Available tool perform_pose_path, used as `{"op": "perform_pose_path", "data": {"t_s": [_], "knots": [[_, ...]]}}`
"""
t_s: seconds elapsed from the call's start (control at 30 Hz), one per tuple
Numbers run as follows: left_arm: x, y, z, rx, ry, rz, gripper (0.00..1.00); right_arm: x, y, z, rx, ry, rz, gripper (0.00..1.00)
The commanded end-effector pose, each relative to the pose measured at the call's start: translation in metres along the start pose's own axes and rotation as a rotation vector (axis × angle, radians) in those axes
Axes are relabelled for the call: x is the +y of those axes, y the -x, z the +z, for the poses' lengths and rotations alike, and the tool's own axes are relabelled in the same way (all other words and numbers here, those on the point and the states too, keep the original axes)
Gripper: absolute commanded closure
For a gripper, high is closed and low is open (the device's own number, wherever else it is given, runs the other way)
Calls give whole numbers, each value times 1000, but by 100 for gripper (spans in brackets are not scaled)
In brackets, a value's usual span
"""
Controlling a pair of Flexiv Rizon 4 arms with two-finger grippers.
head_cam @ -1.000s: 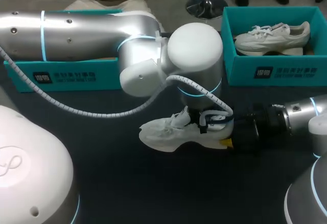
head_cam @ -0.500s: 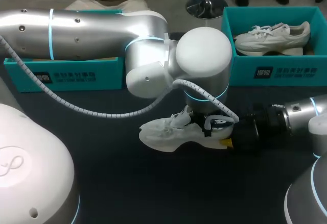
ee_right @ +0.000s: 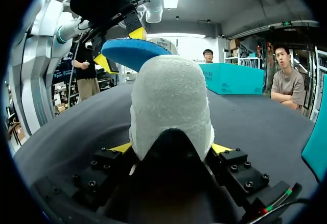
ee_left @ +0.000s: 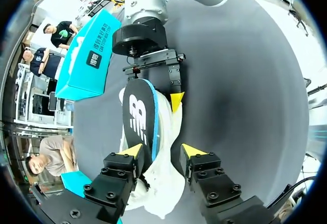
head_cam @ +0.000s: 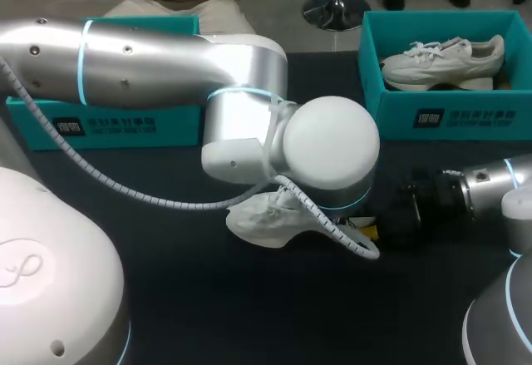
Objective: Take the shoe out of the shoebox, open the shoe tongue, remove and reinsert the insole, then place the shoe into the shoebox
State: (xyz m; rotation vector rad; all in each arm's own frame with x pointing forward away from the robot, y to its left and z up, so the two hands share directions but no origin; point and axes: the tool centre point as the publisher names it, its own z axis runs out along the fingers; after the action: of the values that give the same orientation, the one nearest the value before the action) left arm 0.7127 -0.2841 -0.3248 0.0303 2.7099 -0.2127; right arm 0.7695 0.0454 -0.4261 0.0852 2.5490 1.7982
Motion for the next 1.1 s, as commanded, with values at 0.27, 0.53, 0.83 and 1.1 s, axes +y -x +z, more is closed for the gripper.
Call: {"op": "perform_pose_path", "data": {"t_s": [0.27,0.53,0.83,1.1], "knots": [[-10,6,7,-49,10,-10,56,-3,0,2,-1,-1,0,100],[-14,12,21,-77,32,-4,58,-3,0,2,-1,-1,0,100],[-17,20,34,-88,61,-7,60,-3,0,2,-1,-1,0,100],[-17,26,35,-88,65,-22,100,-3,0,2,-1,-1,0,100]]}}
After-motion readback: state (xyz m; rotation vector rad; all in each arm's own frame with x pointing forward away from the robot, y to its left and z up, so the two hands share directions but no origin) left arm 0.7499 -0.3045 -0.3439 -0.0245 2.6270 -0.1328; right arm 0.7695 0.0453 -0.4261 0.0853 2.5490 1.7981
